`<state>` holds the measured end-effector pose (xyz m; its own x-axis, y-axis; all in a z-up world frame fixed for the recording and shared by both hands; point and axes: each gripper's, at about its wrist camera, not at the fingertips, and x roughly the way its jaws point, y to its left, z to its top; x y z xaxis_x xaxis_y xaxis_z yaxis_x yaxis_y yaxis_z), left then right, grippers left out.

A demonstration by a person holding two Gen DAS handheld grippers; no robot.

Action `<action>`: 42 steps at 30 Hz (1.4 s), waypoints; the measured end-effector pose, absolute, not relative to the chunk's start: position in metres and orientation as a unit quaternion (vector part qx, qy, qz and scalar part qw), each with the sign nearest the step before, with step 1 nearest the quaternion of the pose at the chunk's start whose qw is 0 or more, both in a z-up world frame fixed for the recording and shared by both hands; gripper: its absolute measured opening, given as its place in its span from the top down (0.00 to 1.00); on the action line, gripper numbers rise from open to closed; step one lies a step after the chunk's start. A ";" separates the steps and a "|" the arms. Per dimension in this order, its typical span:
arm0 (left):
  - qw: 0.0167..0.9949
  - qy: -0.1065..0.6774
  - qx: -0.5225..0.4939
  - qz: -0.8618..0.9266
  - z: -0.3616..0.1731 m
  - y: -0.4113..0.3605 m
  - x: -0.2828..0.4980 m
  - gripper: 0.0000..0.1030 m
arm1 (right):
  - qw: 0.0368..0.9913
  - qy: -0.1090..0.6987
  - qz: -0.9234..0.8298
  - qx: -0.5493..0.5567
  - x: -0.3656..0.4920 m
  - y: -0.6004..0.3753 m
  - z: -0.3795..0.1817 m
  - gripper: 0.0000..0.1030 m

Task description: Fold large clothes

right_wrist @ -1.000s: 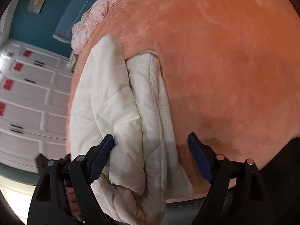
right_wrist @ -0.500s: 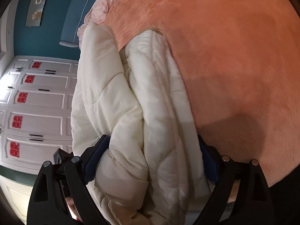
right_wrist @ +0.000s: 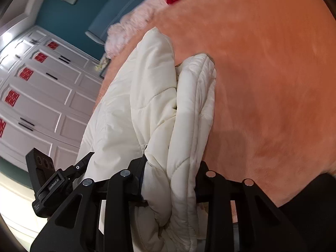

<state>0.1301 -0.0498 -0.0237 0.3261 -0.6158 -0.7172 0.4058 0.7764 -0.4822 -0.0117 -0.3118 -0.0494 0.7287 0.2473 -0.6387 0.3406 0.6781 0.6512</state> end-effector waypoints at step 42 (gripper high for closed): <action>0.883 0.098 -0.149 -0.434 0.255 0.026 0.160 0.39 | 0.974 0.077 0.039 0.208 0.055 -0.261 0.238 0.69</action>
<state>0.1596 0.0264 0.2554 0.6034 -0.7962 -0.0439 0.7377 0.5783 -0.3485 0.0551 -0.2612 0.2379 0.9849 0.1091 -0.1343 -0.0448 0.9105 0.4111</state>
